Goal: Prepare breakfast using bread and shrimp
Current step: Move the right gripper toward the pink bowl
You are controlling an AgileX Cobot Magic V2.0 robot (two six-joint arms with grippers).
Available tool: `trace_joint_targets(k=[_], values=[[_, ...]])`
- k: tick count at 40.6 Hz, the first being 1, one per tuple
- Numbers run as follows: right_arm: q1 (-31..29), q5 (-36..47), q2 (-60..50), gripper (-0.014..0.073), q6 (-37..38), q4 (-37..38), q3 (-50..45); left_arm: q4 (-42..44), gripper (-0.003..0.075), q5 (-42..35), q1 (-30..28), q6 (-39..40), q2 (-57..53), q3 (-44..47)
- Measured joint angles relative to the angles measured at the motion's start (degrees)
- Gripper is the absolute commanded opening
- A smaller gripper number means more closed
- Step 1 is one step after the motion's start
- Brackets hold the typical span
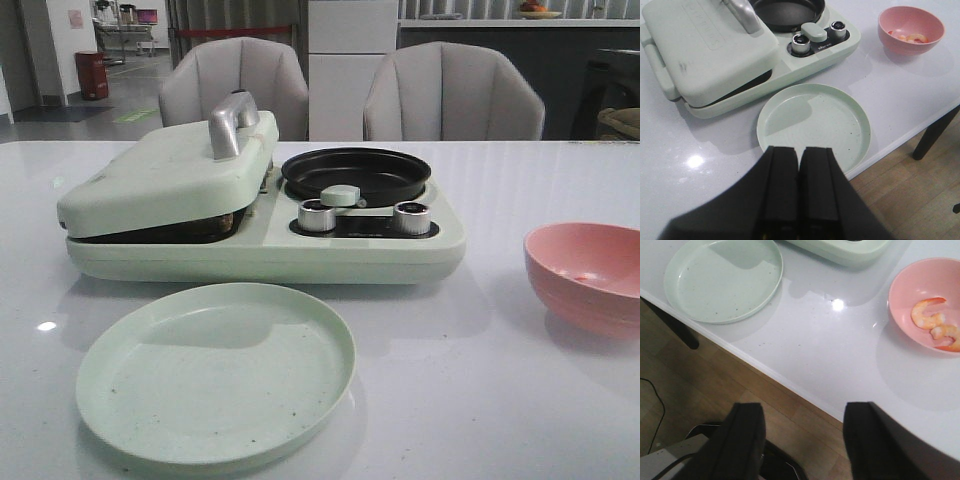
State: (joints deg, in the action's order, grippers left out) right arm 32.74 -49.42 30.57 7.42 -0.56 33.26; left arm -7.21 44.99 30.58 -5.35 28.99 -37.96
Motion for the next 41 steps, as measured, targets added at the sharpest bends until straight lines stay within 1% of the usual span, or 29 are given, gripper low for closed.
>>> trace_joint_targets(k=[3,9,13,19,28,35,41], values=[[0.0,0.1,2.4,0.0440,2.8,2.5,0.0,0.0,0.0101,0.0,0.0,0.0,0.0,0.0],[-1.7,0.1,11.6,0.0440,7.2,8.8,1.8,-0.1,0.0101,0.1,0.0,0.0,0.0,0.0],[-5.5,0.1,18.9,0.0440,8.1,11.0,4.6,-0.1,0.0101,0.1,0.0,0.0,0.0,0.0],[-14.2,-0.5,31.1,0.0440,8.1,11.5,10.8,-0.1,0.0101,0.3,0.0,0.0,0.0,0.0],[-26.4,-0.8,43.9,0.0440,4.5,10.8,19.5,-0.1,0.0101,0.3,0.0,0.0,0.0,0.0],[-32.0,0.3,51.0,0.0440,1.2,8.1,24.6,-0.1,0.0101,0.3,0.0,0.0,0.0,0.0],[-33.3,2.3,55.8,0.0440,0.0,7.2,27.0,-0.1,0.0101,0.3,0.0,0.0,0.0,0.0]])
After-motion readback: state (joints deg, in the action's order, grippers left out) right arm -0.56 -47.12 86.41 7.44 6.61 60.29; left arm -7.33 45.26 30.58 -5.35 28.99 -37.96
